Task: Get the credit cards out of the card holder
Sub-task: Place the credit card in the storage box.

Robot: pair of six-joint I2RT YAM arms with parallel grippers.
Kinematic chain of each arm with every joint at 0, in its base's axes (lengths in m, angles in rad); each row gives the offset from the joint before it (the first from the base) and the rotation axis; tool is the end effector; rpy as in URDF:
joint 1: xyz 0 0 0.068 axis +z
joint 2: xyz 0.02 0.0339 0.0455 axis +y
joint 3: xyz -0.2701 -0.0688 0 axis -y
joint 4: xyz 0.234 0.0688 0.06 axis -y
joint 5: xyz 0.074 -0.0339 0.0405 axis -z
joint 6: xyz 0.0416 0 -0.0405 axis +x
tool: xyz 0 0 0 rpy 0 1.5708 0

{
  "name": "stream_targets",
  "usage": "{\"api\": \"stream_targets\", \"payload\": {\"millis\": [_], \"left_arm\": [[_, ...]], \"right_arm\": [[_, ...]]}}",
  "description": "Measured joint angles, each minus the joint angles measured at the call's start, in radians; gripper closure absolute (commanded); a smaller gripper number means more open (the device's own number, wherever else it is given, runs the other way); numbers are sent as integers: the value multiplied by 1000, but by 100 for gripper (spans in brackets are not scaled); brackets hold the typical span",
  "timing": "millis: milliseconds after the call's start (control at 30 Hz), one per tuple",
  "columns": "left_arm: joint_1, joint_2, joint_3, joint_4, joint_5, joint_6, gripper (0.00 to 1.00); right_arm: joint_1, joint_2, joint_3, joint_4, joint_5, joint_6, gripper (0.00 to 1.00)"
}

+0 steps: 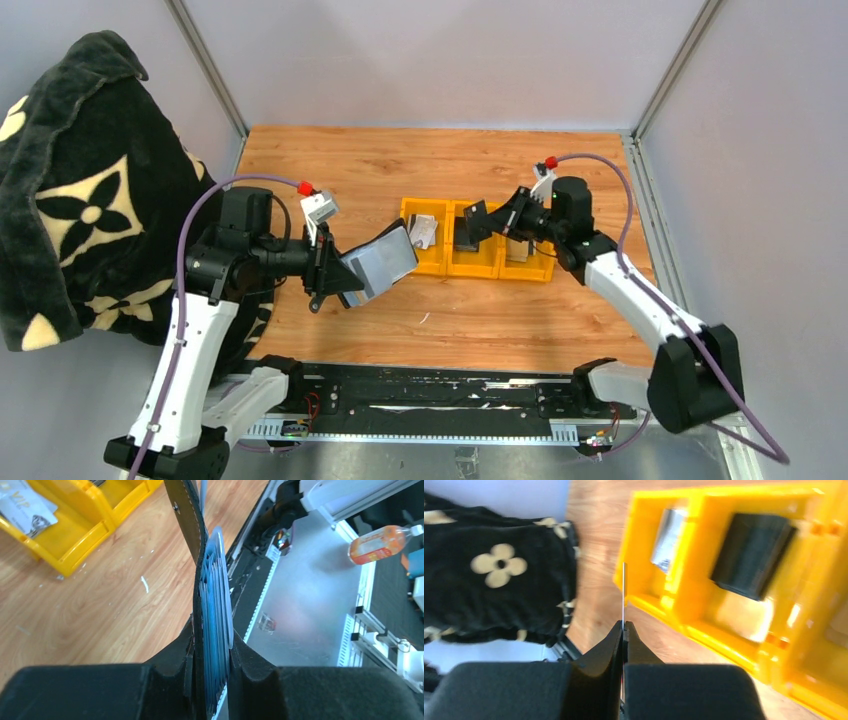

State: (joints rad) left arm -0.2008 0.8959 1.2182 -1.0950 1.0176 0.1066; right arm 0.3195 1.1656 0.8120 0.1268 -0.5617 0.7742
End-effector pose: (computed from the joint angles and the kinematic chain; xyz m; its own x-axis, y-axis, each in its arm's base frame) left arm 0.1133 -0.0592 0.3885 -0.6055 0.1803 -0.7752 0.7706 0.3763 -0.5144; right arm 0.2401 0.1028 0.3124 -0.6830 0.3973 -0.6129 -0.3931 0.5073 0.7669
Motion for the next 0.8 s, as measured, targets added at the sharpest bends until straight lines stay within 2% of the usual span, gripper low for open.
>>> {"api": "stream_targets", "payload": {"millis": [267,567,633,800], "left_arm": [[-48,61,-9,-63,-164,123,100],[-229,173,-19,-70,-368,203,100],[-272,212,-22,-72,-411,219,100],[-386,346,-23,-74,-519,268,100]], "right_arm": [[10,289,74,-99,160,-35,100],[91,500,214,-85,288,-11,97],[100,541,237,-79,304,-4,90],[109,585,269,-100,354,-13,59]]}}
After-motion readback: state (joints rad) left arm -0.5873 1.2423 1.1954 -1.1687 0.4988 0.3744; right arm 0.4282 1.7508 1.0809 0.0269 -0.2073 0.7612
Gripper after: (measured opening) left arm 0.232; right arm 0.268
